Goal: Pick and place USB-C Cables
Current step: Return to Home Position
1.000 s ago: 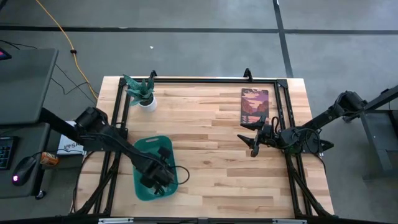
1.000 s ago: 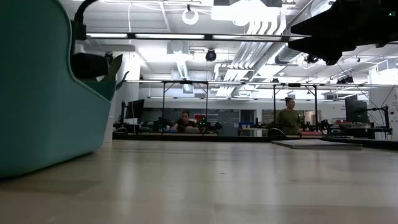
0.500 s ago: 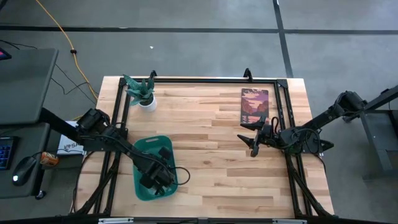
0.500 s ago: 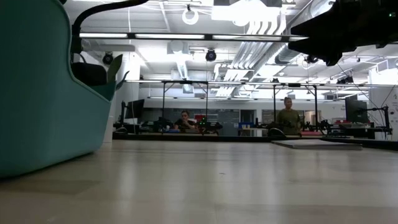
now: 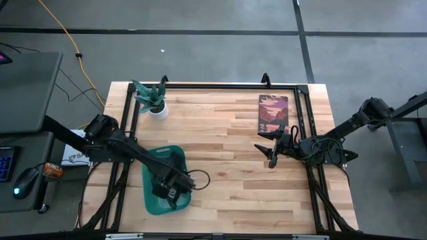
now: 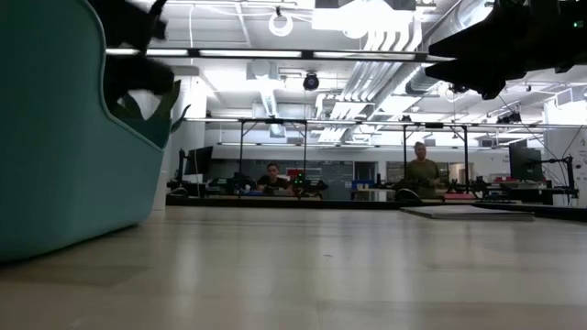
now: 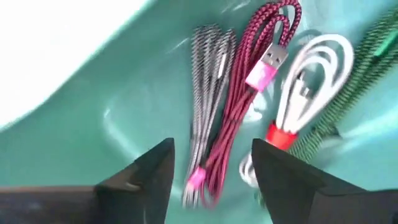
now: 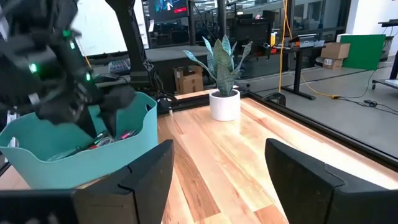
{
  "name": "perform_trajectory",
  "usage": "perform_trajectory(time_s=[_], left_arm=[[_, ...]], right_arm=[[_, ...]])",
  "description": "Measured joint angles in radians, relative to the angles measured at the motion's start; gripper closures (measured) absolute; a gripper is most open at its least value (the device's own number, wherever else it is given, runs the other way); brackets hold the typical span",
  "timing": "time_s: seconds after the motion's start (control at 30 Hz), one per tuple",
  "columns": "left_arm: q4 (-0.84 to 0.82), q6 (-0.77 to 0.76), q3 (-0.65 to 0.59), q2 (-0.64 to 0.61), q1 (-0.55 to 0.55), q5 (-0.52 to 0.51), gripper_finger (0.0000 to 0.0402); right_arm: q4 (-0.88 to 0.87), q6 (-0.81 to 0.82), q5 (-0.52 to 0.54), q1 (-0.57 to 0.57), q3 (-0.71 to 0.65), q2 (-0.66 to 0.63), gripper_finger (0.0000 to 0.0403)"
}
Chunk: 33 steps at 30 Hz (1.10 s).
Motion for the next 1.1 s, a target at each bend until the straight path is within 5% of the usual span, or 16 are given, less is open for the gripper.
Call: perform_trajectory(time_s=[0.2, 0.5, 0.67, 1.1], left_arm=[[-0.074, -0.013, 0.126, -0.137, 0.035, 0.02, 0.0195], [0.239, 0.107, 0.132, -0.549, 0.121, -0.2, 0.0199], [0.431, 0.19, 0.132, -0.728, 0.173, -0.225, 0.0199], [0.813, 0.287, -0.214, -1.017, 0.234, -0.188, 0.0199]], right_arm=[[-0.001, 0.023, 0.0, 0.0, 0.0, 0.0, 0.0159], [-0.009, 0.037, -0.001, 0.0, 0.0, 0.0, 0.0159], [-0.009, 0.036, -0.001, 0.0, 0.0, 0.0, 0.0159], [0.007, 0.036, 0.004, 0.0, 0.0, 0.0, 0.016]])
